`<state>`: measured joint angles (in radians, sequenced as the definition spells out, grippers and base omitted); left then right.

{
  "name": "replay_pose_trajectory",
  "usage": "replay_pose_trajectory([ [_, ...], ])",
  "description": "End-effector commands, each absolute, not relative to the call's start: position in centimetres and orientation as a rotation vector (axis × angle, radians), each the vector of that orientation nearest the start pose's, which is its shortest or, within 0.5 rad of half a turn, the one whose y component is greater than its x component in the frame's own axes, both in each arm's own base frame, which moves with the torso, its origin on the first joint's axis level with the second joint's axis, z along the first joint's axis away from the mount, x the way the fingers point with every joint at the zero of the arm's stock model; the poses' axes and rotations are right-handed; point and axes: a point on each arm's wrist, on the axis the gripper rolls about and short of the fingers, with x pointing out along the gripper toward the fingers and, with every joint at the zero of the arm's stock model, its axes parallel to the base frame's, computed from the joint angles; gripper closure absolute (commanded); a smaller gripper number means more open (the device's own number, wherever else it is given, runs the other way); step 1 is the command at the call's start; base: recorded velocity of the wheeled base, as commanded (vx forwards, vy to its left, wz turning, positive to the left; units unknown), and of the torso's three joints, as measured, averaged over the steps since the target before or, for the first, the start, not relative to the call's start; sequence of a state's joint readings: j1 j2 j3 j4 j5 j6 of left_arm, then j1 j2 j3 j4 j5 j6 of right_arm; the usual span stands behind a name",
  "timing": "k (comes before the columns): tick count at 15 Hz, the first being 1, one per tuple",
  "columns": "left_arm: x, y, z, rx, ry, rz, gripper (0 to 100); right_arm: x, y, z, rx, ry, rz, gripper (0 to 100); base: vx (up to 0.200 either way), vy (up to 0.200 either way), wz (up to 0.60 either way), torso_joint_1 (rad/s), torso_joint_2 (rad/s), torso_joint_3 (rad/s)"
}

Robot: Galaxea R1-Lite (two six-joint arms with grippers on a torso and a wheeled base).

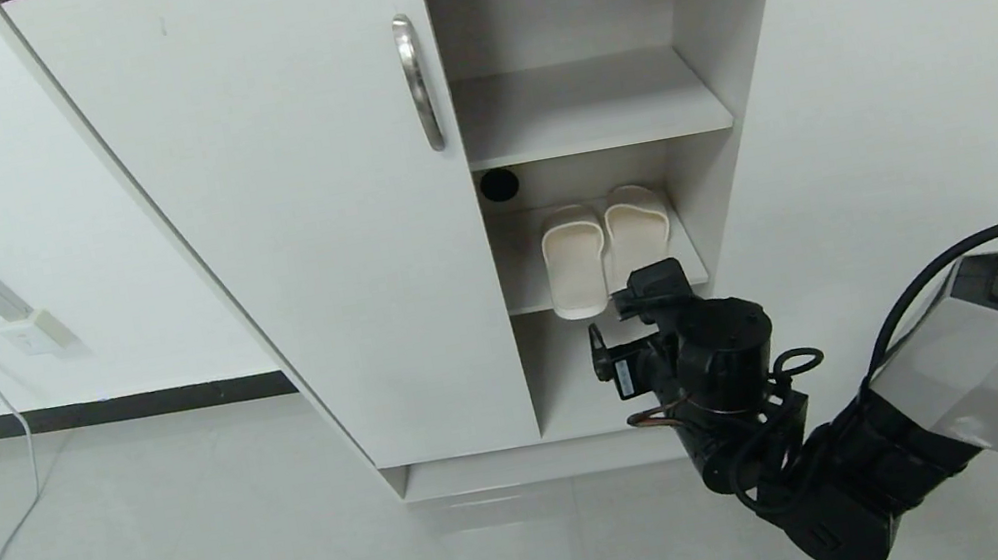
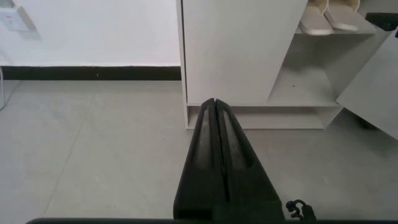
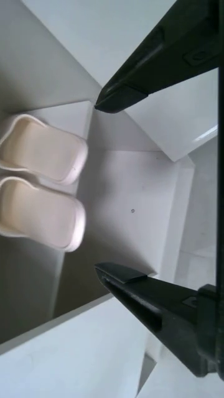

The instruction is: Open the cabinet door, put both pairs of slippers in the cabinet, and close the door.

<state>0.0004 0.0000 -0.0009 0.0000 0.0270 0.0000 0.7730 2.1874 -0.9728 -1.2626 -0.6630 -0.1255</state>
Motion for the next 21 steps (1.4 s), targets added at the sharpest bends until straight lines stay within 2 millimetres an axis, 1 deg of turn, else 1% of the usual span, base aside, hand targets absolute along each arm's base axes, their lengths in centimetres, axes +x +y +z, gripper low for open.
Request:
replay_pose_trajectory([
  [1, -2.28, 0.06, 7.59, 0.000, 0.000, 0.029, 100, 29.76, 27.19, 11.09, -0.093, -0.044, 0.109, 0, 0.000, 0.000, 0.00, 0.000, 0.00, 0.000],
  [6, -2.27, 0.06, 7.55, 0.000, 0.002, 0.025, 100, 29.76, 27.18, 11.15, -0.091, -0.049, 0.108, 0, 0.000, 0.000, 0.00, 0.000, 0.00, 0.021],
  [15, -2.28, 0.05, 7.59, 0.000, 0.000, 0.026, 100, 29.78, 27.22, 11.11, -0.089, -0.048, 0.114, 0, 0.000, 0.000, 0.00, 0.000, 0.00, 0.173],
  [21, -2.27, 0.05, 7.55, 0.003, 0.002, 0.025, 100, 29.89, 26.80, 10.88, -0.096, -0.039, 0.104, 0, 0.000, 0.000, 0.00, 0.000, 0.00, 0.008],
])
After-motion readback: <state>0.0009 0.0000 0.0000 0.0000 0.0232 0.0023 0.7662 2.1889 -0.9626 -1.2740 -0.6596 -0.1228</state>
